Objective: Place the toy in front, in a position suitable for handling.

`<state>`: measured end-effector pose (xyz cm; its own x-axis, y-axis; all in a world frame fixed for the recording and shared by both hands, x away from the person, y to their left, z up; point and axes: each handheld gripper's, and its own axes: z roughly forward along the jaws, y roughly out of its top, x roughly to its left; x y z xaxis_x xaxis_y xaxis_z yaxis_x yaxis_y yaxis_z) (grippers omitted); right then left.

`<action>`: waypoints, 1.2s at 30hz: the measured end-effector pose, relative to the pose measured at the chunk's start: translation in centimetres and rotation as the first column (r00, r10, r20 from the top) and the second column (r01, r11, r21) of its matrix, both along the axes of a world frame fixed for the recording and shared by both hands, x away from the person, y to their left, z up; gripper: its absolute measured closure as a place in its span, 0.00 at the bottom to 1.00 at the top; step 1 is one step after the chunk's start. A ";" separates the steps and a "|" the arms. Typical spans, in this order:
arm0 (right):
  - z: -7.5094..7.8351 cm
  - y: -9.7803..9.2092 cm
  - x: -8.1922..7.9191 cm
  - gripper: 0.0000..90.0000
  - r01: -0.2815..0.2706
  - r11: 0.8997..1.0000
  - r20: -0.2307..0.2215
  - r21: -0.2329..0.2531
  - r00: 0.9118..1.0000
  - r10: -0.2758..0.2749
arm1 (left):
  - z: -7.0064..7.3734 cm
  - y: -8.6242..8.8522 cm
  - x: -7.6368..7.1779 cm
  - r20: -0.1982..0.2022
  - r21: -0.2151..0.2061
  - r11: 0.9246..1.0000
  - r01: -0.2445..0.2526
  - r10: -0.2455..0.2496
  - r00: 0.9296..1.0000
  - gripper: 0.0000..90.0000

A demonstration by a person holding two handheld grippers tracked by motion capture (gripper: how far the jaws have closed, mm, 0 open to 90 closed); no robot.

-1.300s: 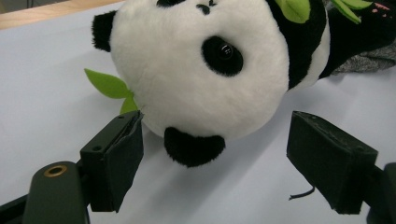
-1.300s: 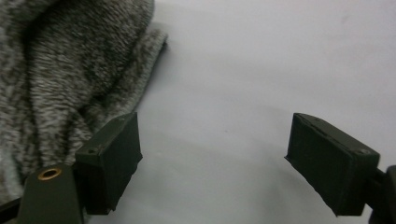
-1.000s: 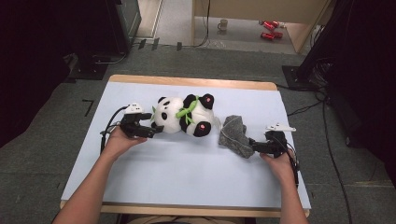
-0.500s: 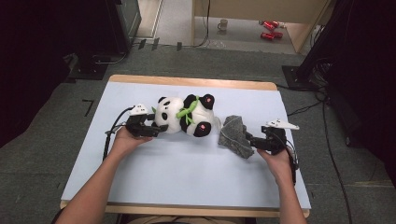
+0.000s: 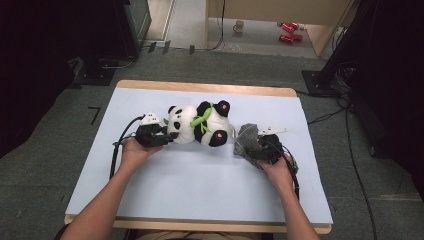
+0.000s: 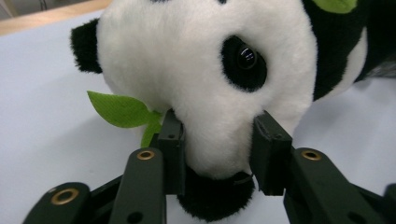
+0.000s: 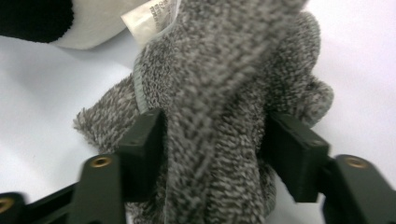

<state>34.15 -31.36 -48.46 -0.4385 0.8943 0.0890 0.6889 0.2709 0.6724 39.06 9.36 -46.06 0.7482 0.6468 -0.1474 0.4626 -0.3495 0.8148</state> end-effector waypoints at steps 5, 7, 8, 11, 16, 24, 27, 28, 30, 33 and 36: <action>0.3 0.4 0.2 0.71 0.016 1.000 -0.022 -0.006 1.000 -0.017 | 0.3 -0.1 -0.7 -0.021 -0.010 1.000 -0.003 0.003 1.000 0.74; 0.6 0.5 0.4 0.79 0.024 1.000 -0.052 0.002 0.998 -0.024 | 0.6 -0.1 -1.2 -0.022 -0.015 1.000 0.002 -0.002 1.000 0.76; 0.9 0.3 0.5 0.82 0.040 0.999 -0.068 0.031 0.997 -0.038 | 0.9 0.0 -1.7 -0.016 -0.018 1.000 0.003 -0.003 1.000 0.78; 1.5 -0.2 0.8 0.83 0.074 0.995 -0.106 0.070 0.992 -0.066 | 1.3 0.3 -2.5 -0.023 -0.018 1.000 0.004 -0.005 1.000 0.79; 4.8 -0.7 0.3 0.83 0.072 0.981 -0.011 0.181 0.997 -0.071 | 2.1 2.5 -5.0 -0.075 -0.046 0.998 0.053 -0.056 0.996 0.81; 9.1 0.6 -0.5 0.83 0.013 0.981 0.108 0.194 0.994 -0.035 | -0.1 2.2 -6.1 -0.079 -0.063 0.996 0.068 -0.073 0.994 0.80; 9.8 1.2 -0.5 0.83 -0.002 0.981 0.122 0.192 0.992 -0.022 | -0.2 2.0 -6.3 -0.045 -0.045 0.997 0.063 -0.065 0.997 0.80; 10.0 1.4 -0.5 0.83 -0.009 0.982 0.130 0.190 0.991 -0.016 | -0.2 1.9 -6.3 -0.037 -0.039 0.998 0.059 -0.060 0.997 0.79; 10.6 2.2 -0.3 0.83 -0.027 0.982 0.138 0.189 0.990 0.001 | -0.4 1.7 -6.4 -0.014 -0.036 0.998 0.057 -0.057 0.998 0.78; 11.2 3.1 -0.1 0.83 -0.056 0.980 0.148 0.192 0.989 0.028 | -0.7 1.4 -6.5 0.013 -0.044 0.998 0.052 -0.051 0.999 0.77; 11.9 4.4 0.1 0.83 -0.090 0.976 0.157 0.196 0.986 0.059 | -1.0 1.5 -6.6 0.024 -0.057 0.997 0.052 -0.051 0.998 0.76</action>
<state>34.29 -27.01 -36.57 -0.5254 0.8287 0.1928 0.5596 0.1659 0.8120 32.50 10.82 -47.03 0.7838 0.5985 -0.1659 0.4268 -0.3248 0.8440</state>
